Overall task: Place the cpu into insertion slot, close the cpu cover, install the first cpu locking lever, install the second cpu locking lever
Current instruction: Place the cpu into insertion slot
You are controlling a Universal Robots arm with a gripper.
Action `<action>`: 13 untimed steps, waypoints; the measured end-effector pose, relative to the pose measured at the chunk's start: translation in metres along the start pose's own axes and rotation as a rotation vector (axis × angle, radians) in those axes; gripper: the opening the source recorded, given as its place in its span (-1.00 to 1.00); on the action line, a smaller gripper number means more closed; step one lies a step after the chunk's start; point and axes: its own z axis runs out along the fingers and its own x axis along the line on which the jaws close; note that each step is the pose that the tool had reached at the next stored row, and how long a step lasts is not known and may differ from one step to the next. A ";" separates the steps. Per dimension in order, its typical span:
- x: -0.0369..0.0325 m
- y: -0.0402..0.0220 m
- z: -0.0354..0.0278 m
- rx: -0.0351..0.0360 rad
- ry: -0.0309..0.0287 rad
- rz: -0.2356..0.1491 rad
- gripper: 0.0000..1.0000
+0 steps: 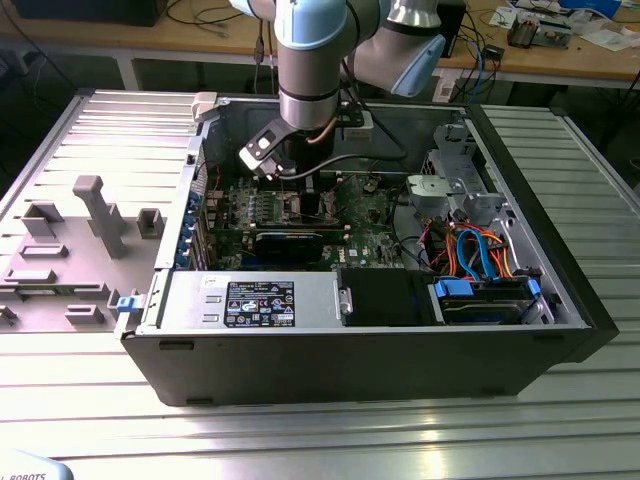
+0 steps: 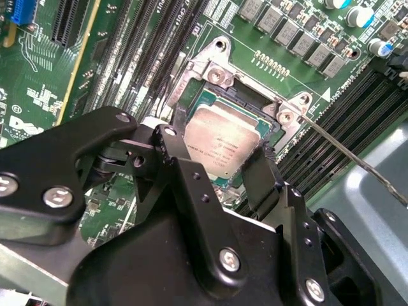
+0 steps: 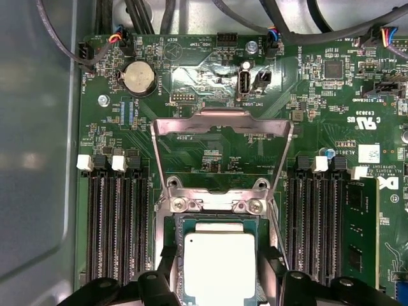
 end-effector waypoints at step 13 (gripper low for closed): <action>0.0019 0.0001 -0.0012 -0.0002 0.0034 0.000 0.23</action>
